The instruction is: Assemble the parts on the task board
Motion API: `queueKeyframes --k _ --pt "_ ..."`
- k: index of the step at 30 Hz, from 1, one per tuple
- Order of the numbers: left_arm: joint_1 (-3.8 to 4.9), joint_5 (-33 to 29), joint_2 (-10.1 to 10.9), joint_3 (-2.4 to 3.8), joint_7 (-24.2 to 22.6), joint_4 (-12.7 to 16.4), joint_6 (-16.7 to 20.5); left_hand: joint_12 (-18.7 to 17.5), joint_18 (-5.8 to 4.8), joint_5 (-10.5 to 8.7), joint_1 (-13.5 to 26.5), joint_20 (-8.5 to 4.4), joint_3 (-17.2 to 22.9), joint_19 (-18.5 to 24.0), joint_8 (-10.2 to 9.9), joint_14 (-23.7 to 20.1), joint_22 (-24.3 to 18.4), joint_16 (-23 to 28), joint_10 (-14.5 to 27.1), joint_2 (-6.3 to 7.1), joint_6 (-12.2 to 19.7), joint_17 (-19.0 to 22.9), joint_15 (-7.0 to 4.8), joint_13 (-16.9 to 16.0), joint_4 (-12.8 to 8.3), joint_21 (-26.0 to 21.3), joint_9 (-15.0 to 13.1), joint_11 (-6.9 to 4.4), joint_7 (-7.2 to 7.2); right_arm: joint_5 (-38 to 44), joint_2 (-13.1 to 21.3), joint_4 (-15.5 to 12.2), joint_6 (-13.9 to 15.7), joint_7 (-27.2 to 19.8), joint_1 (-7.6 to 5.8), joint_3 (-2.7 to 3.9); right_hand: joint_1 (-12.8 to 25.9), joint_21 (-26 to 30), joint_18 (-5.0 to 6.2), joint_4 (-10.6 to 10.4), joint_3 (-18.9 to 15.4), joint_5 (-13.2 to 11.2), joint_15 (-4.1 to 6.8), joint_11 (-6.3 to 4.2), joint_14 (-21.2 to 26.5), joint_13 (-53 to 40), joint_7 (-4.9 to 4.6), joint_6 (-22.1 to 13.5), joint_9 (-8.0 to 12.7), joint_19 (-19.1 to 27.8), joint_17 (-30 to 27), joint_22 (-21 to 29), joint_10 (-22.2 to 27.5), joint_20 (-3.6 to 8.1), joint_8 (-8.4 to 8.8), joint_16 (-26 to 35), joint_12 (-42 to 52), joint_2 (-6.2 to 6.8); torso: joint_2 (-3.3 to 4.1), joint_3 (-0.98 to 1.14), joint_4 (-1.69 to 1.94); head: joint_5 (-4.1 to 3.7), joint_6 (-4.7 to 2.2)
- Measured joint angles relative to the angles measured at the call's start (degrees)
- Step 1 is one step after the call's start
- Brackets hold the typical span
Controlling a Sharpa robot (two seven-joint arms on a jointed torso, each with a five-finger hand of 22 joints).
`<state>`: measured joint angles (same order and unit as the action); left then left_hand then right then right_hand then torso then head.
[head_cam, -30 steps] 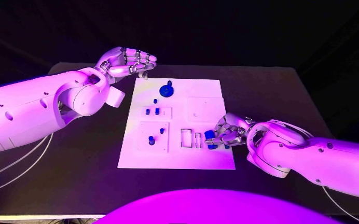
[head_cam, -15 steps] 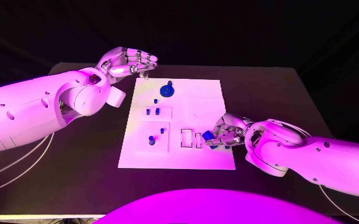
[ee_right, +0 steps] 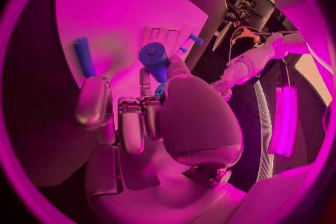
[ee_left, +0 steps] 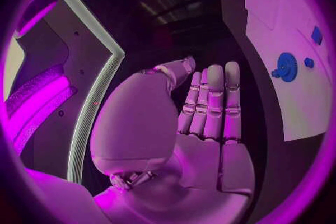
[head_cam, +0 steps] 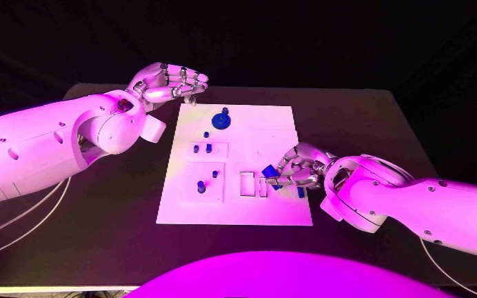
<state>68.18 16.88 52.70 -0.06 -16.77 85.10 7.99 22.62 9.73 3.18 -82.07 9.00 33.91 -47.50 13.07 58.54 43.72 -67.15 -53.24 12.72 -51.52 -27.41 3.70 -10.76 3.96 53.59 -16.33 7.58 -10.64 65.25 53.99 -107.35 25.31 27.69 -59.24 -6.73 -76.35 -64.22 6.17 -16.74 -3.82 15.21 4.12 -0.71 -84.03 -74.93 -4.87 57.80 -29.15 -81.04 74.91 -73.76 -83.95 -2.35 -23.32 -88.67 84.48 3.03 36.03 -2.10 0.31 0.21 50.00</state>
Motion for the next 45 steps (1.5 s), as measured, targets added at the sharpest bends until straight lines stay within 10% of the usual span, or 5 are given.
queueKeyframes --k 14,39,45 --pt "0.00 0.0 -0.2 -0.01 0.0 0.0 -0.1 0.0 -0.01 0.00 0.0 0.00 0.0 0.0 0.0 0.0 0.0 0.0 0.0 0.00 0.0 0.0 0.00 0.0 0.0 0.0 0.0 0.00 0.00 -5.6 -5.5 2.1 -0.6 -0.7 -0.41 -0.16 4.0 0.0 0.00 -0.2 -0.4 1.2 0.00 -0.20 0.0 0.0 0.01 0.0 0.1 -0.2 0.0 0.0 -0.2 0.20 0.00 0.0 0.0 -2.96 0.06 -0.07 0.08 0.41 0.00" --pt "0.00 0.0 -0.1 -0.02 0.0 0.2 -0.3 0.0 0.00 0.00 0.0 0.00 -0.2 0.0 0.0 0.0 -0.1 0.0 0.0 0.00 0.0 0.0 0.00 0.0 0.2 0.0 0.1 0.00 0.00 -3.6 -9.8 6.7 -5.0 2.1 0.02 -0.23 6.7 0.5 0.00 -0.2 -1.5 -0.3 -0.01 -0.16 0.0 0.0 0.11 0.1 -1.5 0.0 0.0 -0.1 -0.2 0.40 -2.80 0.0 0.0 -2.72 0.12 0.05 -0.06 0.87 0.00" --pt "0.01 0.0 -0.1 -0.02 0.0 0.2 -0.3 0.0 0.00 0.00 0.0 0.00 -0.2 0.0 0.0 0.0 -0.1 0.0 0.0 0.00 0.0 0.0 0.00 0.0 0.2 0.0 0.1 0.00 0.00 -2.9 -10.3 7.2 -4.4 2.3 0.13 -0.33 10.3 0.5 0.00 -0.2 -3.5 -1.2 -0.01 -0.17 0.0 0.0 1.70 1.9 -1.9 0.0 0.0 -0.3 -0.2 0.40 -3.25 0.0 0.0 -3.40 0.13 0.08 -0.04 0.79 0.00"
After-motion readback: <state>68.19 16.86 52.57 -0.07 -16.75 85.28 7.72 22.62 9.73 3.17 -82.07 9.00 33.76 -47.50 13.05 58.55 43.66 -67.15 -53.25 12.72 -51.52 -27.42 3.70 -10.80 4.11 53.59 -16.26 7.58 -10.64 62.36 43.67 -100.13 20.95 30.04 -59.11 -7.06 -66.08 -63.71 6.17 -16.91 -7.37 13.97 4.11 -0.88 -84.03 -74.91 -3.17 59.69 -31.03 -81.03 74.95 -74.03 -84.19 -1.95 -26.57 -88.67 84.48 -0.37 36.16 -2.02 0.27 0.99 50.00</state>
